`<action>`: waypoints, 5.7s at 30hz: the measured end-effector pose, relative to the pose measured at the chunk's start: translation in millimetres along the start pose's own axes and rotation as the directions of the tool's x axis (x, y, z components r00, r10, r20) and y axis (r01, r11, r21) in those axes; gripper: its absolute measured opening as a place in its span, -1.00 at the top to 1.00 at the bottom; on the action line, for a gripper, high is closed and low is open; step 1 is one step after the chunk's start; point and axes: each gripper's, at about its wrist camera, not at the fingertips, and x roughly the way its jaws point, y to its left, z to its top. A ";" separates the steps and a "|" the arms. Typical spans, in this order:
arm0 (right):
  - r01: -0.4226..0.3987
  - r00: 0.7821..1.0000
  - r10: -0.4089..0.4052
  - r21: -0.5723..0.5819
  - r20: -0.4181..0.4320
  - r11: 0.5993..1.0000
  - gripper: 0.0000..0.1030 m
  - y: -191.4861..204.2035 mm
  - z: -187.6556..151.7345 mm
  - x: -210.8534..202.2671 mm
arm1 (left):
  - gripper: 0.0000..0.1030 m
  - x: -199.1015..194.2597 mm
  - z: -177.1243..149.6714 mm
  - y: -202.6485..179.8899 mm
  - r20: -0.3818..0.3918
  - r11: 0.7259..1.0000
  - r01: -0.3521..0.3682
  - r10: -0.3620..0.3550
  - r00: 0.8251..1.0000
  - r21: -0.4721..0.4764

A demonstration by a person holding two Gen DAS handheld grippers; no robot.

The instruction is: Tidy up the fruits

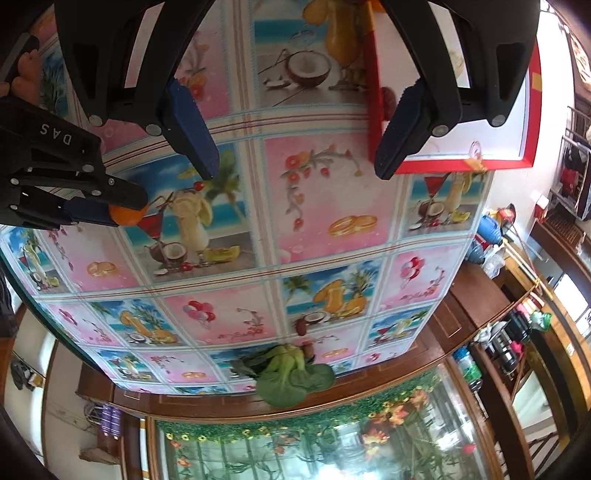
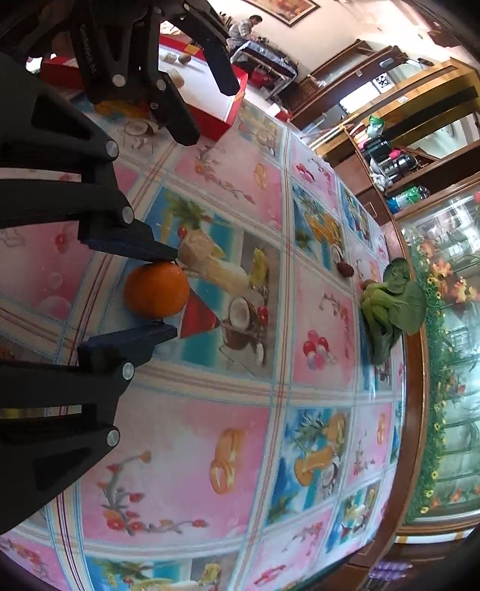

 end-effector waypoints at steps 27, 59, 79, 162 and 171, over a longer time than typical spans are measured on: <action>0.006 0.992 -0.040 0.272 0.121 0.962 0.35 -46.3 12.9 -22.4 | 0.51 52.1 16.2 -60.4 -0.066 0.970 0.241 -0.238 0.969 0.040; 0.042 0.916 -0.146 0.274 0.373 0.961 0.36 0.4 -16.3 -54.7 | 0.51 -96.5 -103.5 152.6 0.189 0.943 -0.061 0.129 0.973 -0.328; -0.242 0.933 0.283 -0.194 0.223 0.951 0.36 243.8 -43.7 -23.7 | 0.51 -99.5 -160.5 224.7 0.148 0.881 -0.109 0.197 0.969 -0.460; -0.087 0.880 0.199 -0.267 0.431 0.960 -0.56 247.7 -85.8 -101.3 | -1.00 -183.2 -181.6 200.1 0.162 0.813 -0.254 0.388 0.907 -0.525; -0.076 0.870 0.220 -0.321 0.442 0.944 -0.56 265.0 -97.6 -111.6 | -1.00 -204.2 -205.6 215.3 0.140 0.741 -0.277 0.445 0.884 -0.612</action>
